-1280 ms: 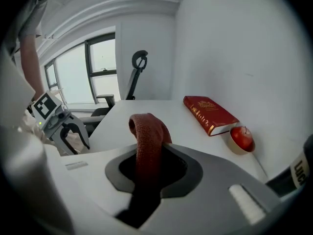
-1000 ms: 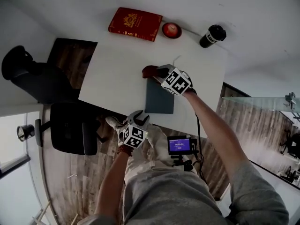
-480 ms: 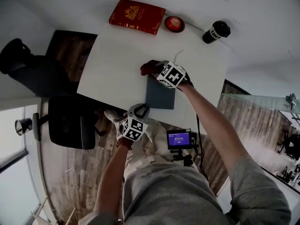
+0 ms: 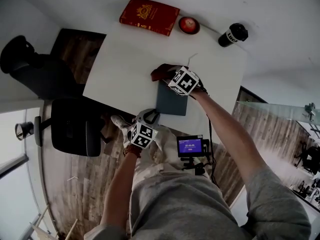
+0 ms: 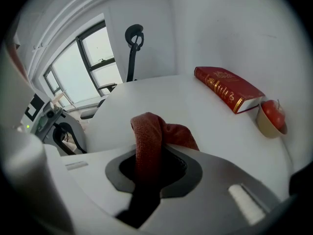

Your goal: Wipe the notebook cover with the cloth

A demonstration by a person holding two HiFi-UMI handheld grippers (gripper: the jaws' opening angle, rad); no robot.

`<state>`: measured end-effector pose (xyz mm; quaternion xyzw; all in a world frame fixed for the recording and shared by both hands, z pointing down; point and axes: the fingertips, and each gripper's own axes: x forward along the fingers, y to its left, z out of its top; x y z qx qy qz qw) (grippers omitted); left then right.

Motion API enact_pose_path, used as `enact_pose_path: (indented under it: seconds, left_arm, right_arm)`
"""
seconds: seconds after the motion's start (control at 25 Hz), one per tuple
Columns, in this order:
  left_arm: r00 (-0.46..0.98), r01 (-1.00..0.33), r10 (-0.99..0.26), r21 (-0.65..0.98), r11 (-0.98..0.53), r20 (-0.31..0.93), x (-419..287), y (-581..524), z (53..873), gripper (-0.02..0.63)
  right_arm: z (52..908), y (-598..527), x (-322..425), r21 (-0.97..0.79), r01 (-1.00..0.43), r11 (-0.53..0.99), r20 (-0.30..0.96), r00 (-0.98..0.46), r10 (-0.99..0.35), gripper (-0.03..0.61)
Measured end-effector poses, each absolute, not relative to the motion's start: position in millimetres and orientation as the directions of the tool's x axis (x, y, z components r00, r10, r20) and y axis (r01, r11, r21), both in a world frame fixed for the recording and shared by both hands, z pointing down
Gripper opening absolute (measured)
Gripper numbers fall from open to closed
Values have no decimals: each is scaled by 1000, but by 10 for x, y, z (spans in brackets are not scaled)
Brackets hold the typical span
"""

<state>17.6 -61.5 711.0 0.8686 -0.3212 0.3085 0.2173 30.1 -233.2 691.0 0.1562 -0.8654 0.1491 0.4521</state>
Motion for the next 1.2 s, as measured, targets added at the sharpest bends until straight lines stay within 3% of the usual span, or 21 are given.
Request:
enact_pose_path:
  seconds: [0.28, 0.68, 1.2]
  left_arm:
    - [600, -695, -419, 186, -694, 682, 170, -614, 7106, 89]
    - [607, -696, -411, 205, -688, 680, 176, -629, 7100, 89]
    - [599, -697, -414, 192, -691, 685, 171, -630, 7090, 89]
  right_arm:
    - [6915, -2123, 251, -128, -410, 903, 817, -560, -139, 66]
    - [6906, -1606, 178, -126, -242, 962, 815, -578, -38, 66]
    - [6888, -1137, 160, -162, -152, 975, 810, -585, 43, 66]
